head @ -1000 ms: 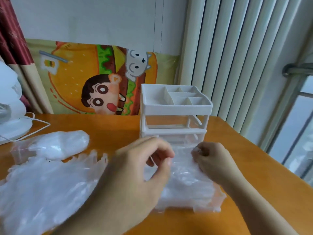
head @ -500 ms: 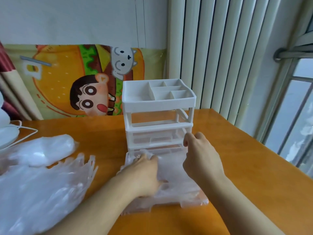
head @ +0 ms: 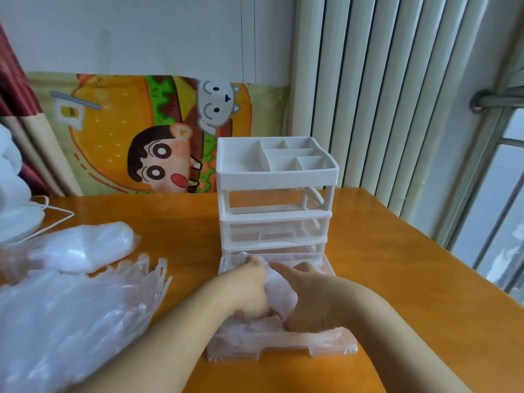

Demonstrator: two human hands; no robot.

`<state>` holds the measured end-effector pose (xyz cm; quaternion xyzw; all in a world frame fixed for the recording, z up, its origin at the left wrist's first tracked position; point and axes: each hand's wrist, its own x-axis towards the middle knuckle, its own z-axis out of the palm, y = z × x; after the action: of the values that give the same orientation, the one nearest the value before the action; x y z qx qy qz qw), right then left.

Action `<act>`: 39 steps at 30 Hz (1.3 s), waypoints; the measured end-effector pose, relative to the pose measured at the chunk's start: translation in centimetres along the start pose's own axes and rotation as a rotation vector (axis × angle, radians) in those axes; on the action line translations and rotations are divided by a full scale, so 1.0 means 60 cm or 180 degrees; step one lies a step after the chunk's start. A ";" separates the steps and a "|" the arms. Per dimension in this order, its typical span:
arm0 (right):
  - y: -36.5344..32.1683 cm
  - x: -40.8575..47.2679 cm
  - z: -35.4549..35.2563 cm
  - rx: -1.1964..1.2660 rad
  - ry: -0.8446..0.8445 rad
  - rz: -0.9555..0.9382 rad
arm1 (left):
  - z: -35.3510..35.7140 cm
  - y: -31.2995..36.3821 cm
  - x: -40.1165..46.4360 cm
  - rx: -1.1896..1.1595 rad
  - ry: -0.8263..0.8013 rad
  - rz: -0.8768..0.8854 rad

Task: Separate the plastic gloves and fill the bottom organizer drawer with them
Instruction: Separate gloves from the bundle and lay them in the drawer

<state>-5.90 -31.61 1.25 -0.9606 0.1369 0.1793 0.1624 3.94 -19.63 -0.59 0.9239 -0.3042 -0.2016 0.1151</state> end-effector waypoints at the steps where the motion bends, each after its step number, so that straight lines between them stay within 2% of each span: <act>1: -0.003 0.001 -0.004 -0.0054 -0.0056 0.0029 | -0.006 0.003 -0.002 -0.0011 -0.0051 -0.0103; 6: -0.024 0.023 -0.010 -0.0363 -0.0113 -0.0130 | -0.010 0.021 -0.016 -0.0135 -0.0140 -0.0275; 9: -0.037 0.034 -0.012 -0.0569 -0.0196 -0.0104 | -0.020 0.018 -0.036 -0.0250 0.0050 -0.0116; 12: -0.039 0.043 -0.004 -0.0745 -0.0111 0.0046 | -0.036 0.010 -0.063 -0.0579 0.0033 0.0066; 14: -0.042 0.051 -0.003 -0.0868 -0.0133 0.0253 | -0.044 -0.004 -0.089 -0.0882 0.0359 0.0327; 17: -0.045 0.035 -0.010 -0.0732 0.0027 0.0227 | -0.054 -0.050 -0.132 -0.1535 0.1267 0.0833; 20: -0.034 0.005 -0.009 -0.0020 0.0620 -0.0026 | -0.067 -0.129 -0.173 -0.1819 0.1963 0.0930; 24: -0.036 -0.006 0.005 0.0197 0.2060 -0.0238 | -0.081 -0.254 -0.195 -0.1732 0.2476 0.0391; 26: -0.083 -0.007 0.015 0.0350 0.2609 -0.0466 | -0.074 -0.311 -0.192 -0.1581 0.2689 0.0084; 28: -0.173 -0.009 0.035 0.0565 0.2799 -0.0959 | -0.061 -0.352 -0.183 -0.1862 0.2912 -0.0086; 30: -0.261 0.000 0.068 0.0703 0.2611 -0.1580 | -0.060 -0.371 -0.175 -0.2902 0.2953 -0.0082; 31: -0.301 0.010 0.091 0.0668 0.2354 -0.1789 | -0.062 -0.379 -0.177 -0.3492 0.2911 -0.0064; 33: -0.361 0.033 0.133 0.0482 0.1921 -0.1900 | -0.068 -0.384 -0.181 -0.4368 0.2753 -0.0064; 36: -0.393 0.076 0.181 0.0262 0.1712 -0.1624 | -0.068 -0.389 -0.182 -0.5000 0.2548 -0.0180; 39: -0.390 0.095 0.199 0.0628 0.1793 -0.1499 | -0.070 -0.394 -0.177 -0.5213 0.2550 -0.0235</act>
<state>3.13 -7.19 -5.37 -0.9572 -0.0317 -0.1480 0.2469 10.21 5.87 -1.56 0.5634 0.0265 -0.0222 0.8255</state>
